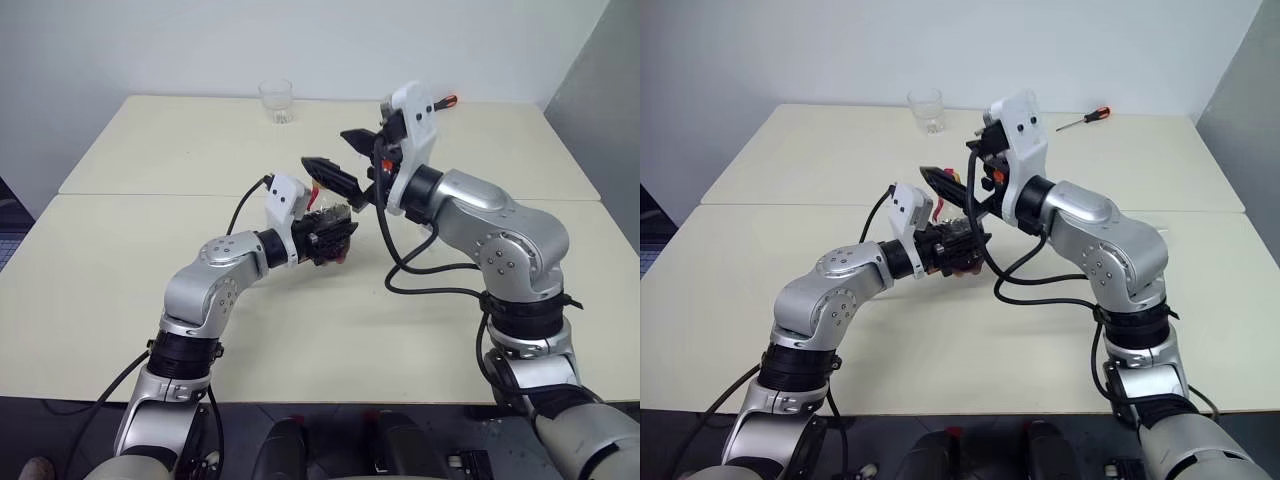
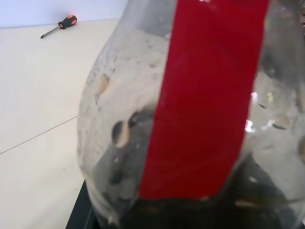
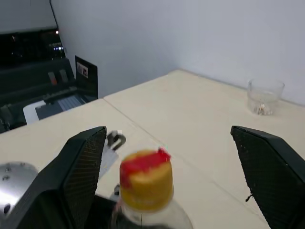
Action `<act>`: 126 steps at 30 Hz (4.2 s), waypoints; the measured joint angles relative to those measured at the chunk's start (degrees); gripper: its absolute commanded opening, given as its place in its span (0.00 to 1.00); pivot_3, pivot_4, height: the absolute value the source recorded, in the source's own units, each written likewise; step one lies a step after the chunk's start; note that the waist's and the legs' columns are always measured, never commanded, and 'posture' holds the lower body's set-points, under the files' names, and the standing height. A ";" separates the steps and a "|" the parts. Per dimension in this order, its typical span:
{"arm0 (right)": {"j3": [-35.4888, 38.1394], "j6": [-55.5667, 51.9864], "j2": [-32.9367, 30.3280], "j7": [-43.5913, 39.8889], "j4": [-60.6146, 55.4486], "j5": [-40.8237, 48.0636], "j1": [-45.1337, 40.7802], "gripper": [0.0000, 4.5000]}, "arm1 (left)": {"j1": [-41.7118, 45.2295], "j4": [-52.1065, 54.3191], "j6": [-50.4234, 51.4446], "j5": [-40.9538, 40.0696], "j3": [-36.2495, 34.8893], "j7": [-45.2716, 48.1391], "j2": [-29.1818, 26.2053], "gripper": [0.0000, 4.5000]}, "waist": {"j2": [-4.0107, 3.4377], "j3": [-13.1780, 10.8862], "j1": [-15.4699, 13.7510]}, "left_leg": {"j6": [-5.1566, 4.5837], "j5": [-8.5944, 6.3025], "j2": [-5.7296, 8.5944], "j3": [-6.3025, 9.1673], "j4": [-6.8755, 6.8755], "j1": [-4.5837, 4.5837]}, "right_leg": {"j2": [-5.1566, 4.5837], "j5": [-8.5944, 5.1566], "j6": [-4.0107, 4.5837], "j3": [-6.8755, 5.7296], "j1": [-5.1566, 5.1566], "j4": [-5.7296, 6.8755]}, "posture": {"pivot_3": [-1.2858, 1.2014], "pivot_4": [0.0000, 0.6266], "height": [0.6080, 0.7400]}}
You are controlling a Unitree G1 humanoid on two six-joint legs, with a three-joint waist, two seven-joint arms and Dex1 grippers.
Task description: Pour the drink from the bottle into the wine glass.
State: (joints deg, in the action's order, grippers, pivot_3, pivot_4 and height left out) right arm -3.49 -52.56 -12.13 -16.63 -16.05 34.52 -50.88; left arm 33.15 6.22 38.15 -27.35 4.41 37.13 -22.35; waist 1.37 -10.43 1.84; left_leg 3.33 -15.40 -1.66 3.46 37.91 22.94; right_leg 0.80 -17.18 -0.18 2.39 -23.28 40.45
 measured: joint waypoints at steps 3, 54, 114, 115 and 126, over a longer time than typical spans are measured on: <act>0.70 -1.22 1.90 1.03 0.61 0.55 -0.18 0.99 | 0.15 -1.06 -0.94 0.87 0.00 0.65 0.06 0.44 | 0.00 0.00 -0.01 | 0.00 0.00 0.00 -0.03 0.01 0.00 | -0.02 0.00 0.00 0.04 0.00 0.00 | 0.52 0.24 1.00; 4.95 -3.06 -2.53 -21.38 5.53 13.26 -0.78 0.28 | 0.47 11.64 17.00 -17.96 -3.69 8.83 -5.36 0.44 | -0.05 -0.05 0.12 | -0.01 -0.01 0.00 0.01 0.00 -0.02 | -0.01 0.00 -0.01 -0.02 0.03 -0.02 | 0.52 0.24 1.00; 10.30 -13.68 -9.24 -16.25 2.54 35.73 -2.27 0.99 | -7.57 16.08 12.54 -23.69 -4.58 15.94 -15.39 0.44 | -0.16 -0.18 0.03 | -0.02 -0.01 0.02 -0.02 -0.05 -0.01 | 0.10 -0.01 0.00 0.00 0.02 -0.14 | 0.52 0.24 1.00; 9.72 -12.90 -9.21 -15.82 1.83 34.62 -1.62 0.99 | -7.59 15.30 11.82 -22.53 -4.57 15.96 -15.39 0.44 | -0.16 -0.18 0.04 | -0.02 -0.01 0.02 -0.03 -0.04 0.00 | 0.11 -0.01 -0.01 0.01 0.02 -0.14 | 0.52 0.24 1.00; 0.42 2.51 -5.20 -10.74 1.56 11.94 0.42 0.99 | -7.58 6.91 1.00 -9.65 -1.63 15.38 -13.15 0.44 | -0.17 -0.19 0.04 | -0.01 -0.01 -0.01 -0.07 -0.06 0.02 | 0.10 0.00 -0.01 0.03 -0.01 -0.18 | 0.52 0.24 1.00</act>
State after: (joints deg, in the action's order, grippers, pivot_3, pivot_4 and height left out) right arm -3.06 -50.06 -17.33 -27.37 -14.49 46.47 -50.46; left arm 25.57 13.13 39.16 -37.00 2.77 52.51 -35.50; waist 1.20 -10.62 1.88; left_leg 3.31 -15.41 -1.68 3.39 37.84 22.96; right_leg 0.90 -17.18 -0.19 2.42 -23.29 40.27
